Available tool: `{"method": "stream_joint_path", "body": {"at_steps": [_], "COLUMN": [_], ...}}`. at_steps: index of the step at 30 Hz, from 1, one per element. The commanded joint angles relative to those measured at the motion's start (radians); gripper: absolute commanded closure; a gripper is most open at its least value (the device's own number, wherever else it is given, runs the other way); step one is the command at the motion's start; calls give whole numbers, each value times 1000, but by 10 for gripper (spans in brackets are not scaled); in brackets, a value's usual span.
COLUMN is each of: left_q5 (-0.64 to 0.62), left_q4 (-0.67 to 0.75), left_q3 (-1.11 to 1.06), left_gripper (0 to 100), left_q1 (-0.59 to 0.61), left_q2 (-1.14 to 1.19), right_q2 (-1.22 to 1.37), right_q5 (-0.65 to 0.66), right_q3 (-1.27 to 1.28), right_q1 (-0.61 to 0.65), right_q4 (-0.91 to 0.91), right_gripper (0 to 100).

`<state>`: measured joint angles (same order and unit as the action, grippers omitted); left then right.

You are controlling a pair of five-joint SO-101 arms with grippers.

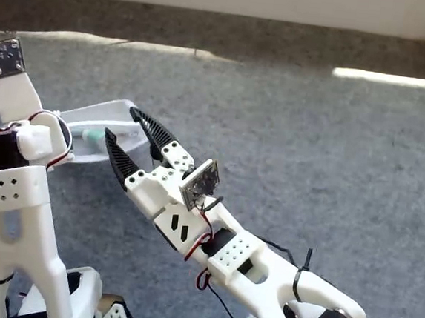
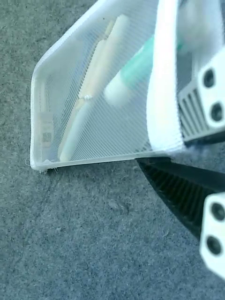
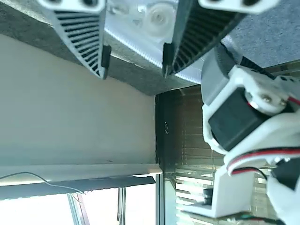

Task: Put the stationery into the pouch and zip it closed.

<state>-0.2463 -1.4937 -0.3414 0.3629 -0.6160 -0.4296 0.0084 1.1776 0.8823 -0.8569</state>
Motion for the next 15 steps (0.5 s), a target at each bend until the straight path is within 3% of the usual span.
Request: {"method": "stream_joint_path", "body": {"at_steps": [1,4,15], "left_q5": [5,5,5], "left_q4": [5,14,60], "left_q3": [10,10,-25], "left_gripper": [994,994,994], "left_q1": [8,8,8], "left_q2": [-15,-13,-15], "right_q2": [-44,-102,-263], "right_q5": [14,14,14], "right_q3": [7,36,136], "right_q1": [22,22,15], "right_q4": [-1,-1,4], "right_gripper": [854,894,896]}}
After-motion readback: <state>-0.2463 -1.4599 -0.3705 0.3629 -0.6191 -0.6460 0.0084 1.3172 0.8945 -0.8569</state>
